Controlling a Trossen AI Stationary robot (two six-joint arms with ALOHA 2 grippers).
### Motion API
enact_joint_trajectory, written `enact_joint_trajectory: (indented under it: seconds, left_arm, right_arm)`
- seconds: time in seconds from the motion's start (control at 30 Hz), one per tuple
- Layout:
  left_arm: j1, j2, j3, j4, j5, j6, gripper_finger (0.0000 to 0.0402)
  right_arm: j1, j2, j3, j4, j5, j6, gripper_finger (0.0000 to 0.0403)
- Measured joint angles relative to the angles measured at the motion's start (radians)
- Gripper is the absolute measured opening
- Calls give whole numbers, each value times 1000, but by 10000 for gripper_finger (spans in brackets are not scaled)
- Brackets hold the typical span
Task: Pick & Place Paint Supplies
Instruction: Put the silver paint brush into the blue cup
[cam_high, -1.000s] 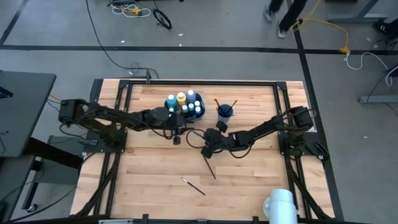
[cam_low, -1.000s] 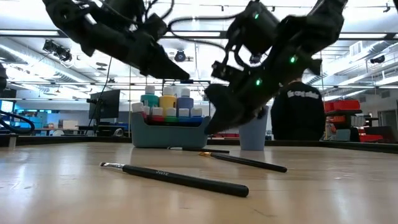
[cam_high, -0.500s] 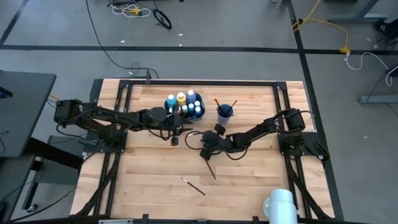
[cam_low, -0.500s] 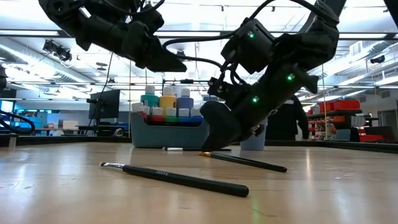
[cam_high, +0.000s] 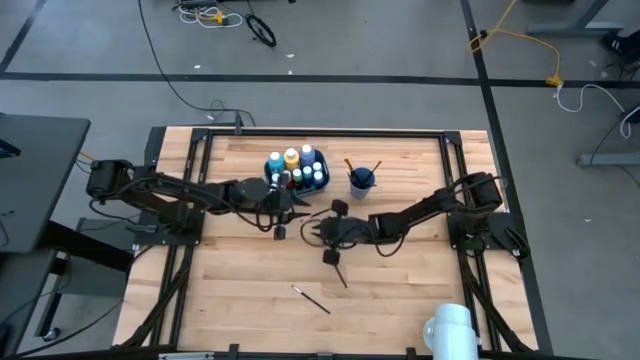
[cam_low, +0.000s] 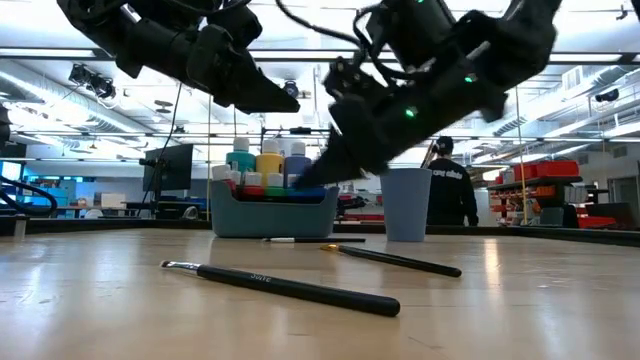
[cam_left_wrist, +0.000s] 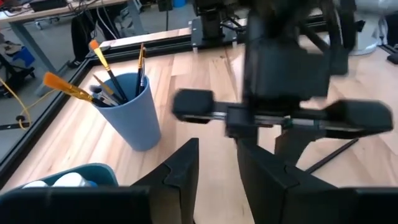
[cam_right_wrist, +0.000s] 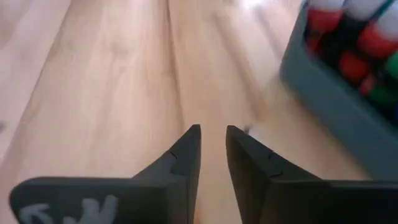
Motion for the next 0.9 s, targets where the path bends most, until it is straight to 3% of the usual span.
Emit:
enact_joint_trajectory:
  seconds: [0.07,0.2,0.37,0.5,0.67,0.9]
  left_arm:
    - [-11,0,0,5,-3,-1,118]
    - [-46,-39,0,4,-39,-7,118]
    - [-107,-154,0,-19,-122,4,118]
    - [-152,-268,1,-86,-172,-4,118]
    - [-192,-376,1,-175,-176,-13,118]
    - [-218,-420,0,-193,-179,2,118]
  right_arm:
    - [-15,-3,1,63,-49,-55,86]
    - [-38,12,67,23,-128,-81,104]
    - [-61,52,187,-199,-124,-104,121]
    - [-87,84,257,-275,-133,-117,123]
    - [-123,130,277,-291,-227,-107,123]
    - [-157,188,278,-267,-215,-108,123]
